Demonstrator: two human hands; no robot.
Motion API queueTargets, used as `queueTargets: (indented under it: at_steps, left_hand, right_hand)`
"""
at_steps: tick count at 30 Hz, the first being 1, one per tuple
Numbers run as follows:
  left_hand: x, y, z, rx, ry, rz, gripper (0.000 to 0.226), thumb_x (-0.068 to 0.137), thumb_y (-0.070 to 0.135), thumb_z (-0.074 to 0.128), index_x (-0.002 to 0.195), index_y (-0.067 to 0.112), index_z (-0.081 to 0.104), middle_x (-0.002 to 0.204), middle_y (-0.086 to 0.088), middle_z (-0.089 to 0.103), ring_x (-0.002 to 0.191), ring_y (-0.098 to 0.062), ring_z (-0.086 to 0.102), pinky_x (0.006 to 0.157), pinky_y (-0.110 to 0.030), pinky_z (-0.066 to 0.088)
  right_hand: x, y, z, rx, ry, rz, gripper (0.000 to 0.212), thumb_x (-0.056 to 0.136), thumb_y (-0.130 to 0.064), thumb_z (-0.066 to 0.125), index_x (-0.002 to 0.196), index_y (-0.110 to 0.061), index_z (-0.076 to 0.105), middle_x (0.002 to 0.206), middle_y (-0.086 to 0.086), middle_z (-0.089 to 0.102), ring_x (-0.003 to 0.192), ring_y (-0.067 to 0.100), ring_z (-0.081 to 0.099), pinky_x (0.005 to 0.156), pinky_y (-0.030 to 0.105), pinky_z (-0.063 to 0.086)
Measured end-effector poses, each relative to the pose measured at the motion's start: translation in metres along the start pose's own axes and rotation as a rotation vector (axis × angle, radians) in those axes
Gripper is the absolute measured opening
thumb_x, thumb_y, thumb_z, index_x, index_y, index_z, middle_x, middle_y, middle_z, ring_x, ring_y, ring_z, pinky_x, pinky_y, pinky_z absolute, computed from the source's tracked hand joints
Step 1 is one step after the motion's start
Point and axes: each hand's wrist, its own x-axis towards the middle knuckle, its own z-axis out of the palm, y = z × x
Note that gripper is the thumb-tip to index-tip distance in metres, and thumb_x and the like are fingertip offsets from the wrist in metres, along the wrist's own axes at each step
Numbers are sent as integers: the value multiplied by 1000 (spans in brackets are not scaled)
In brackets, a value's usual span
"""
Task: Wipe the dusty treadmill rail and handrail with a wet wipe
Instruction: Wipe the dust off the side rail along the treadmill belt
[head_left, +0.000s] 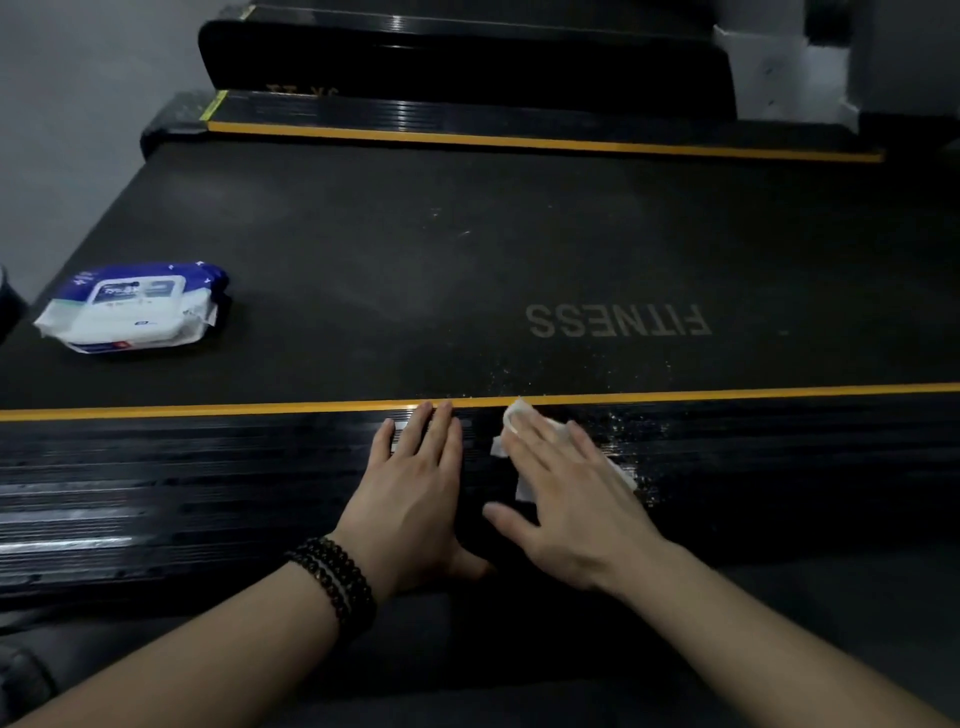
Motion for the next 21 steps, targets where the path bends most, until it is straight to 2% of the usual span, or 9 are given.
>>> queueTargets:
  at_steps: [4,9,15,19,21]
  left_hand:
    - [1,0,0,-6,-5,2,144,65,91,57,158,7,-15,166,-10,-24,152,-27,-25,125,-53,-5]
    - [0,1,-1,3,-10,-3,145,65,91,57,158,6,-14,166,-10,-24,152,-27,-24,125,-53,-4]
    - [0,1,0,6,2,-1,143,66,91,57,158,7,-14,166,-11,-23,152,-27,-24,125,-52,-4]
    - [0,1,-1,14,-3,-3,144,65,91,57,158,6,-14,166,-11,-22,153,-27,-22,125,-52,-4]
    - [0,1,-1,13,0,-5,145,64,92,56,158,6,-12,167,-11,-21,153,-27,-21,125,-52,-4]
  right_hand:
    - [-21,17,0,-37,-20,36,94,83,-76,5,160,-23,-1,165,-9,-13,148,0,-18,121,32,-12]
    - [9,16,-1,-7,24,104,100,79,-78,2,160,-19,2,166,-5,-8,150,5,-15,123,37,-8]
    - [-16,3,3,-8,-15,5,87,91,-74,18,160,-24,-2,165,-10,-13,147,-1,-20,121,33,-13]
    - [4,13,-3,-42,8,79,96,81,-77,1,160,-21,2,166,-7,-7,150,3,-12,123,37,-9]
    - [15,9,-1,-17,26,93,101,78,-77,-1,160,-20,4,167,-5,-6,150,4,-12,123,38,-7]
